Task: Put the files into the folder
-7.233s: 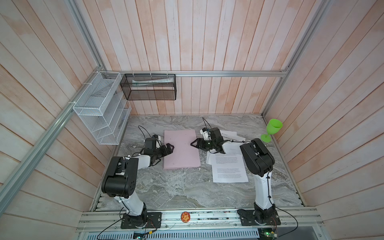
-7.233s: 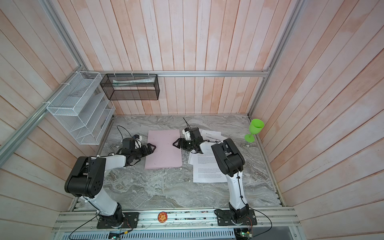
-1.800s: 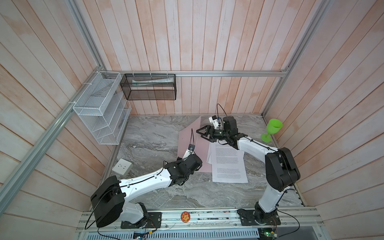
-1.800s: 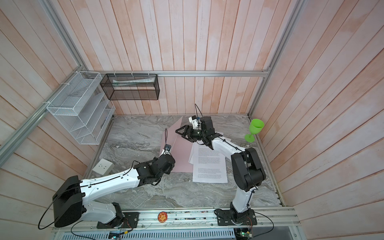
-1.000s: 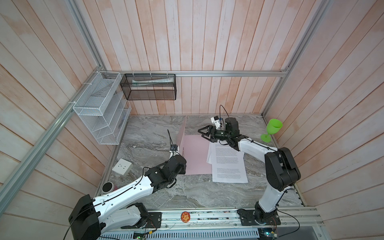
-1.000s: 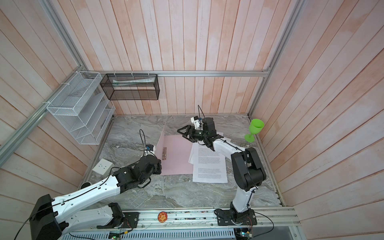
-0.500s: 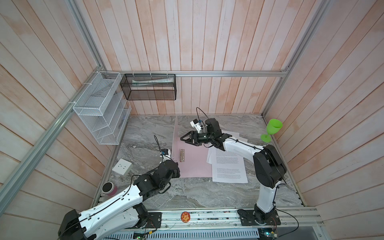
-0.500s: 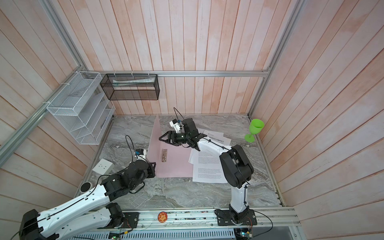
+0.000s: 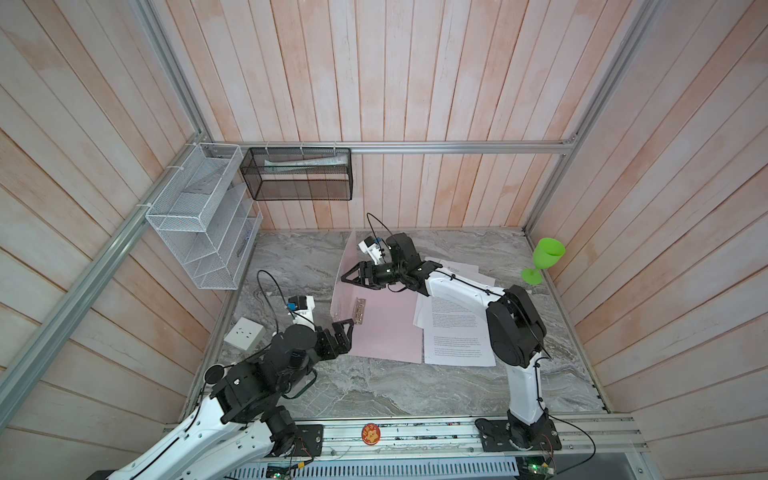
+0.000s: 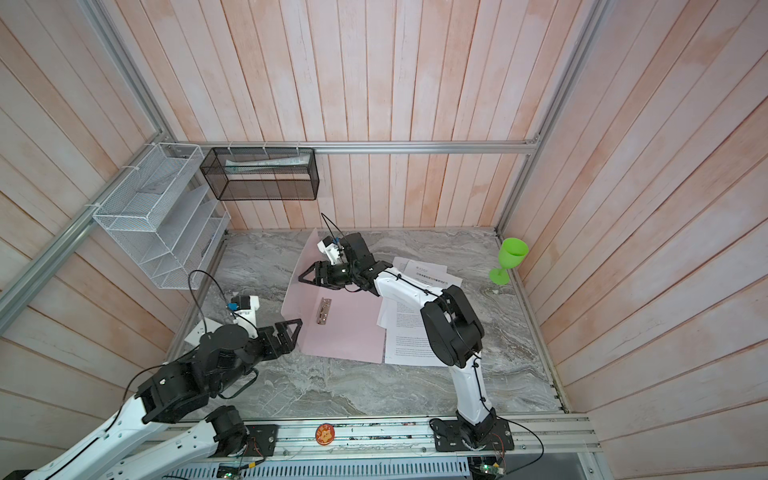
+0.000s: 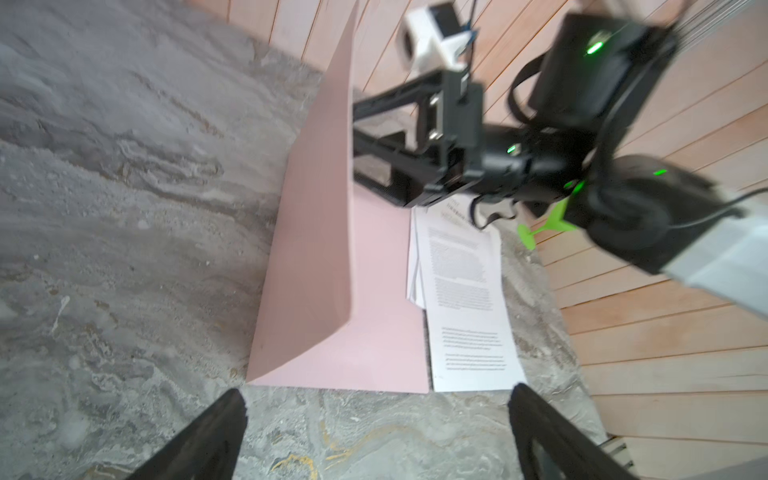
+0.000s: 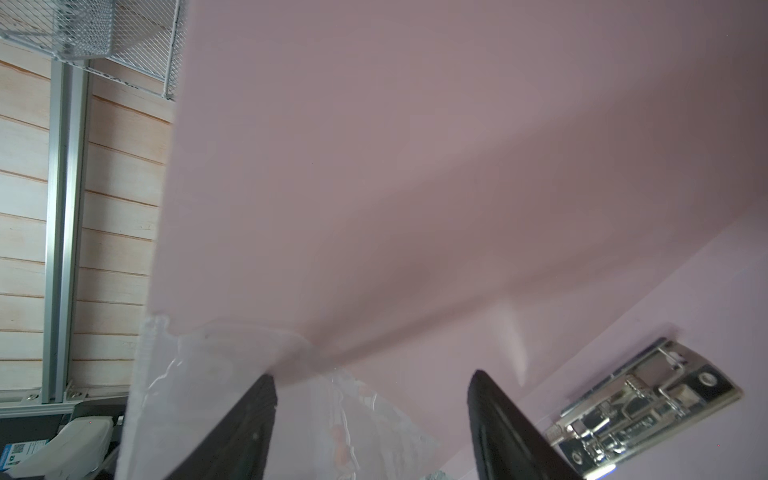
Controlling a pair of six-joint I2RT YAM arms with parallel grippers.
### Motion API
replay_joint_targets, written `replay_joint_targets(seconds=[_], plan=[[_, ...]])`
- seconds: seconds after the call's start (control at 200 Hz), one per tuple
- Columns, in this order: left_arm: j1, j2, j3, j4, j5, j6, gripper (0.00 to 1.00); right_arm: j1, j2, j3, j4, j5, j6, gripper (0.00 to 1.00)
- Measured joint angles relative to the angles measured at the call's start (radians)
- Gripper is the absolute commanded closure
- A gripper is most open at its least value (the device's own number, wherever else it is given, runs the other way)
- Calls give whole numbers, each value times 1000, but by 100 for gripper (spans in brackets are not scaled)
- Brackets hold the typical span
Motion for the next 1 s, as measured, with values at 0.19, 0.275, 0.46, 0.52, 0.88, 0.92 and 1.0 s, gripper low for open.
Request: replay_joint_targets(seconds=[0.19,0.275,0.46,0.52,0.88,0.92,1.0], plan=[[0,68,162,-5,-29,85,0,6,103,199,-96,27,-38,30],[2,128,175,38,-29,138,0,10,153,292,-133,35,-56,30],[30,291,159,175,9,216,0,26,266,451,-209,37,-90,31],[60,320,140,219,40,228,0,33,293,472,-225,34,-98,31],[324,359,-53,452,214,251,0,54,351,415,-280,11,-146,32],[346,368,-72,468,224,251,0,54,349,390,-278,12,-151,32],[385,381,-112,496,239,251,0,53,341,321,-279,21,-157,32]])
